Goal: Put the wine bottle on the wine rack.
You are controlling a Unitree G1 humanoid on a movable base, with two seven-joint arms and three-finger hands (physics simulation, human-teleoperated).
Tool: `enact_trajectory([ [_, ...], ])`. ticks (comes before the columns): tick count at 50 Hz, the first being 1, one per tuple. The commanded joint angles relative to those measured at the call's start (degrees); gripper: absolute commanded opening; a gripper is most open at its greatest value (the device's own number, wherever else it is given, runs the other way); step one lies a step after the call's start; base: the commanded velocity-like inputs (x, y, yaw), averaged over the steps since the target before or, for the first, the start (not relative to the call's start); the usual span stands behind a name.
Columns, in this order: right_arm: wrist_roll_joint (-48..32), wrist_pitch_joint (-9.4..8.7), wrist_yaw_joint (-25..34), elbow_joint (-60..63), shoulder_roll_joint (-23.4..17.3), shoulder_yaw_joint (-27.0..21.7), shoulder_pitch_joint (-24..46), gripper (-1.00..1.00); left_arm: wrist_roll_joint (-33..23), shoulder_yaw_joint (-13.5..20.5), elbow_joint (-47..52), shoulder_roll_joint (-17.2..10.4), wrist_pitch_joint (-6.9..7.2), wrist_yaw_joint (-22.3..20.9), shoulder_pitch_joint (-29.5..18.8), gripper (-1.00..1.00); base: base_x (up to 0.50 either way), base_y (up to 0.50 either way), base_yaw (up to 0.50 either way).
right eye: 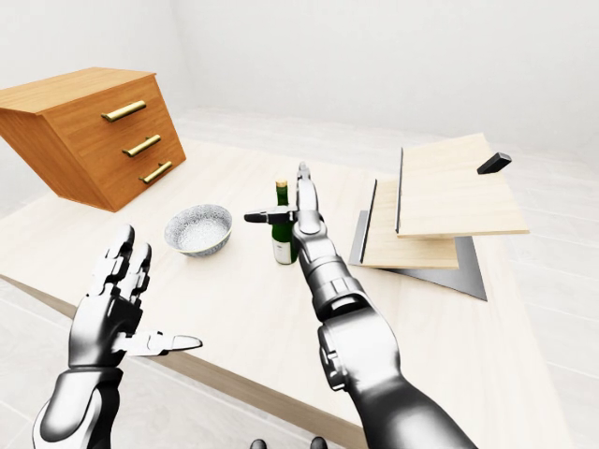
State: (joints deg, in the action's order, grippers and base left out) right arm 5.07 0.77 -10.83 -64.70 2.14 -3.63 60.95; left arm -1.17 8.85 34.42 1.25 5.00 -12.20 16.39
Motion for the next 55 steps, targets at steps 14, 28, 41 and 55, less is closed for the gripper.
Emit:
enact_trajectory([
  [14,0.0,0.1,0.1,0.6,0.2,0.0,-0.1,-0.15,0.0,0.0,0.5,0.1,0.0,-0.2,0.1,1.0,0.0,0.0,0.0],
  [28,-0.1,-0.02,-0.2,1.2,0.0,0.2,-0.1,-0.79,0.1,0.1,1.4,0.0,0.0,-0.4,0.0,1.0,0.0,0.0,0.0],
  [41,0.3,-0.31,-0.4,2.0,-0.2,0.1,-0.1,-1.0,0.3,0.4,1.3,0.1,0.0,-0.6,0.0,1.0,0.0,0.0,0.0],
  [55,0.4,-1.76,-0.3,4.9,-0.6,0.4,-0.4,-1.0,0.0,0.0,1.4,0.2,0.0,-0.6,0.0,1.0,0.0,0.0,0.0],
])
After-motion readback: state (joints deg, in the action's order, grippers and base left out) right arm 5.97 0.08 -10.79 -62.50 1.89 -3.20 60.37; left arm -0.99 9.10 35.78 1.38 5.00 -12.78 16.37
